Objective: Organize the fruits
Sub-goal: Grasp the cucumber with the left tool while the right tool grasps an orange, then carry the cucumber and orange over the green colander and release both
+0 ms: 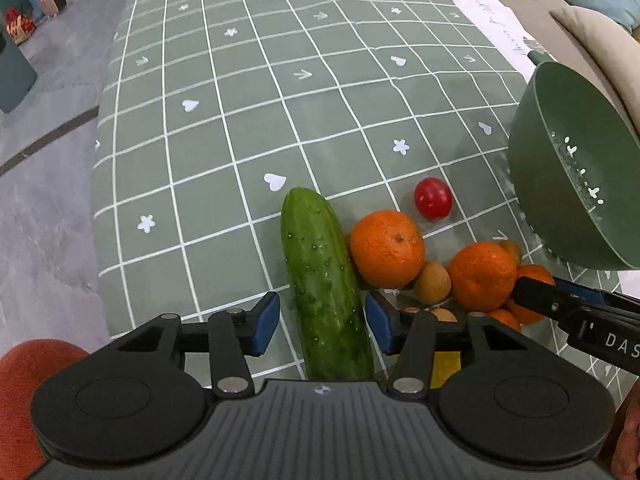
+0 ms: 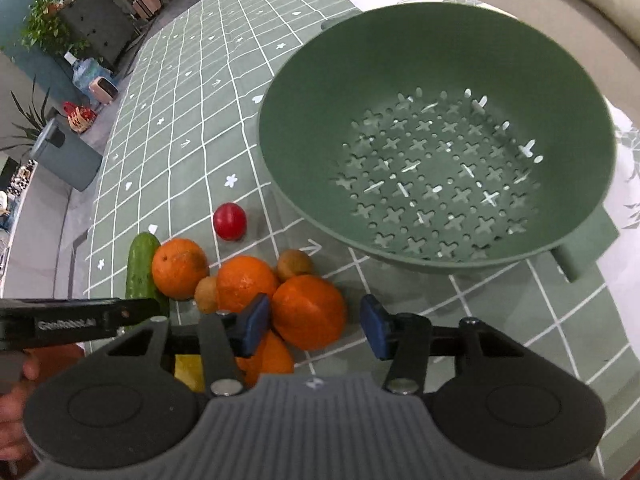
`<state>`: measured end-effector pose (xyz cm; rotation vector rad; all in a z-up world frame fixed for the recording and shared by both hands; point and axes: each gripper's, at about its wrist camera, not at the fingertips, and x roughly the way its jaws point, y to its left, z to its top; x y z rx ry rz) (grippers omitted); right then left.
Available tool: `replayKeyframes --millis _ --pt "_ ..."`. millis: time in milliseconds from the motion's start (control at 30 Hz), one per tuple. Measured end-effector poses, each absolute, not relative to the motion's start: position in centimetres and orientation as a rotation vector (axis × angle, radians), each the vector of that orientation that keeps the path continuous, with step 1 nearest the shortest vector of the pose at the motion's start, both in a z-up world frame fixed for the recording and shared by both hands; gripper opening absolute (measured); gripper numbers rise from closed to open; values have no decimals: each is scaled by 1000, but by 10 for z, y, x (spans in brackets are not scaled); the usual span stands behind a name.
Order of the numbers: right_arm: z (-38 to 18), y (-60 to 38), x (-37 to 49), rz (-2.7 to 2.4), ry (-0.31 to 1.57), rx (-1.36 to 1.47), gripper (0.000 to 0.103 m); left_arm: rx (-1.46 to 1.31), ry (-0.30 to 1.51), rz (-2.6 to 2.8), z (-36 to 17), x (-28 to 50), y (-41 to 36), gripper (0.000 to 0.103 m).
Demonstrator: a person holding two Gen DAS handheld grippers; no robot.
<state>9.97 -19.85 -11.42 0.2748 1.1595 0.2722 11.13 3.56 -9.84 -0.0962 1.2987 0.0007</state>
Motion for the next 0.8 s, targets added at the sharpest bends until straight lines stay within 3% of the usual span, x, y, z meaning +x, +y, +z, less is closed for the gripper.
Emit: replayKeyframes --millis 133,200,333,800 --pt "-123 -205 104 266 1185 329 47 -125 1317 -4 -104 115 39 54" --pt "-124 -208 104 266 1184 353 48 -147 1324 -15 -105 116 40 46" --pt "-123 -208 102 276 1170 374 39 -166 1326 -6 -104 115 41 44" --pt "-71 -201 69 328 1028 245 39 -241 1196 -3 -61 83 57 42"
